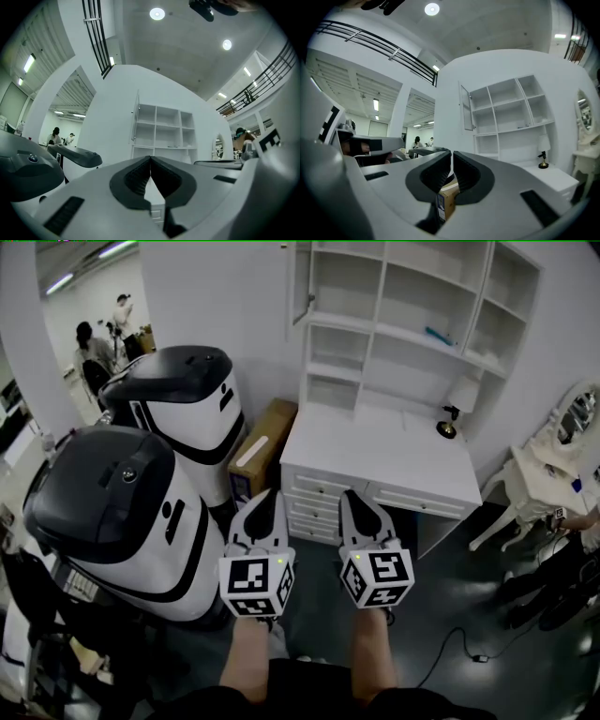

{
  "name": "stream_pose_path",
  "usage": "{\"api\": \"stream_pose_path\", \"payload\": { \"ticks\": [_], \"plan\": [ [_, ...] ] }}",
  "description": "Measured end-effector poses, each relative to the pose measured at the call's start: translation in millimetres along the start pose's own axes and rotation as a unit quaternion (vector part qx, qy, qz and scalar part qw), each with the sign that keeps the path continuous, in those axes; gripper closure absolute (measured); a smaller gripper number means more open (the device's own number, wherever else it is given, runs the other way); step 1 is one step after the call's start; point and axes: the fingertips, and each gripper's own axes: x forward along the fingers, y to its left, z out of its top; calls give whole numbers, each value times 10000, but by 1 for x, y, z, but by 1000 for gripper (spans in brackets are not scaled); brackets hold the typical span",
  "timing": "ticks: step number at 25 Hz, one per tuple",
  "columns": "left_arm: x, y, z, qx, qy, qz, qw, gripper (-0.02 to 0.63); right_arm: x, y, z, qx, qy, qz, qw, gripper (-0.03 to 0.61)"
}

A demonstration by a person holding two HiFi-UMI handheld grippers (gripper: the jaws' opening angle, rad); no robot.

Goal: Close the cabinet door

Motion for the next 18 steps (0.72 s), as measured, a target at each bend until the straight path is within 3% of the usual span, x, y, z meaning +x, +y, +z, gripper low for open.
{"api": "stream_pose_path", "payload": {
  "ticks": [8, 13, 18],
  "plan": [
    [69, 79, -11, -286, -37, 46, 9996, 601, 107, 20, -12, -200, 244, -25, 9995, 558],
    [110, 127, 1, -253, -231, 29, 9994, 601, 183, 40, -1, -305, 158, 93, 9994, 558],
    [131, 195, 13, -299, -580, 279, 9975, 601, 247, 74, 1, -382, 133, 372, 9985, 555]
  ]
}}
